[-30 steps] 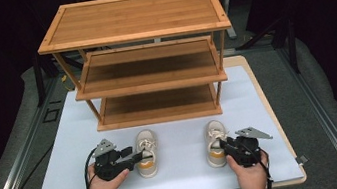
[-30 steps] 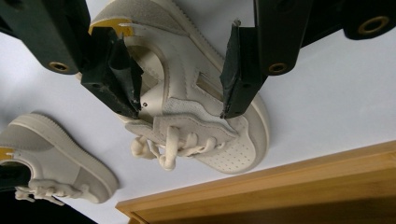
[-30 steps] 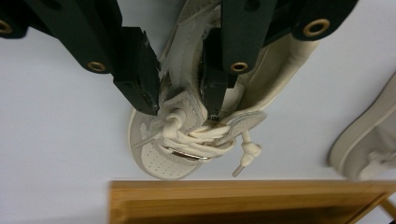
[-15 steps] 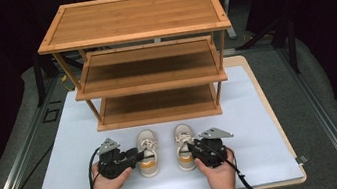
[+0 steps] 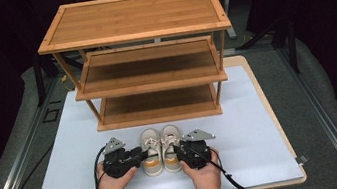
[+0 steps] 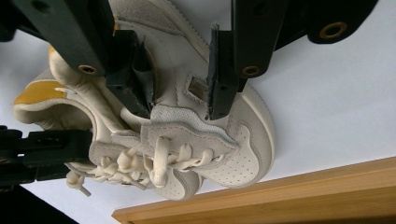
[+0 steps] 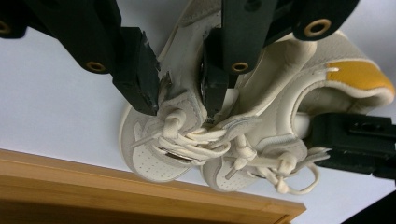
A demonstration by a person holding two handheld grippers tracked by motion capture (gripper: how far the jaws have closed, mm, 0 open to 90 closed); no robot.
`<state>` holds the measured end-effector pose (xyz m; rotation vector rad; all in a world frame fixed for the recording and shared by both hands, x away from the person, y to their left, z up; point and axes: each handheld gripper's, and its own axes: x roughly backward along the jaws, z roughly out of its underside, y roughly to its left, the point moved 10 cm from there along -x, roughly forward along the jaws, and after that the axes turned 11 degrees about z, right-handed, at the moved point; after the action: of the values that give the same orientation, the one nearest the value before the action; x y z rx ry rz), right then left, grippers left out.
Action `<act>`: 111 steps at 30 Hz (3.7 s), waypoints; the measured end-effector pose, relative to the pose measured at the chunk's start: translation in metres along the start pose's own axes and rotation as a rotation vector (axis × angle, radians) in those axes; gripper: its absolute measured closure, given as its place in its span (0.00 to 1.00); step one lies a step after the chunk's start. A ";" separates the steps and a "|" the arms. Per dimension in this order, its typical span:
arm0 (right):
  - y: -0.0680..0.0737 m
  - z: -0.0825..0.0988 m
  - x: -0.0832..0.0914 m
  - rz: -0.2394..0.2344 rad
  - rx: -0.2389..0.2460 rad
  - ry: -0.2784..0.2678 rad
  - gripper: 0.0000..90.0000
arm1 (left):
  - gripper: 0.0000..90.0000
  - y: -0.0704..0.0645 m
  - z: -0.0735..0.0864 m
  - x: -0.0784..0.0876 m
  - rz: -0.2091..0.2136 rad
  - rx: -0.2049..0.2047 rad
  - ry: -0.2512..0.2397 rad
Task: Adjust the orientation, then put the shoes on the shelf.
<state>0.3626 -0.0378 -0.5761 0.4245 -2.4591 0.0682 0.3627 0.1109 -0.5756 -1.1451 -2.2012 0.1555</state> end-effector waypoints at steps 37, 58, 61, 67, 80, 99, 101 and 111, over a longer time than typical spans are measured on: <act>-0.018 0.007 -0.002 0.021 -0.143 -0.052 0.58 | 0.57 -0.006 0.002 -0.028 -0.117 0.157 -0.101; -0.015 0.008 -0.004 0.022 -0.205 -0.053 0.62 | 0.59 -0.005 0.002 -0.027 -0.124 0.167 -0.138; -0.014 0.008 -0.005 0.001 -0.234 -0.040 0.61 | 0.59 -0.005 0.003 -0.027 -0.132 0.176 -0.156; -0.015 0.010 -0.004 0.016 -0.256 -0.052 0.63 | 0.59 -0.005 0.003 -0.027 -0.139 0.186 -0.173; -0.013 0.009 -0.003 0.068 -0.215 -0.045 0.70 | 0.63 -0.006 0.001 -0.030 -0.148 0.175 -0.182; -0.013 0.012 0.001 0.039 -0.271 -0.046 0.72 | 0.67 -0.008 -0.003 -0.028 -0.156 0.149 -0.173; -0.012 0.011 0.001 0.026 -0.277 -0.051 0.72 | 0.67 -0.008 -0.005 -0.027 -0.161 0.143 -0.171; -0.010 0.008 0.002 0.012 -0.281 -0.047 0.73 | 0.67 -0.007 -0.009 -0.023 -0.156 0.147 -0.174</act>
<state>0.3596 -0.0494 -0.5820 0.2912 -2.4691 -0.2819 0.3724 0.0872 -0.5767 -0.9056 -2.3770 0.3560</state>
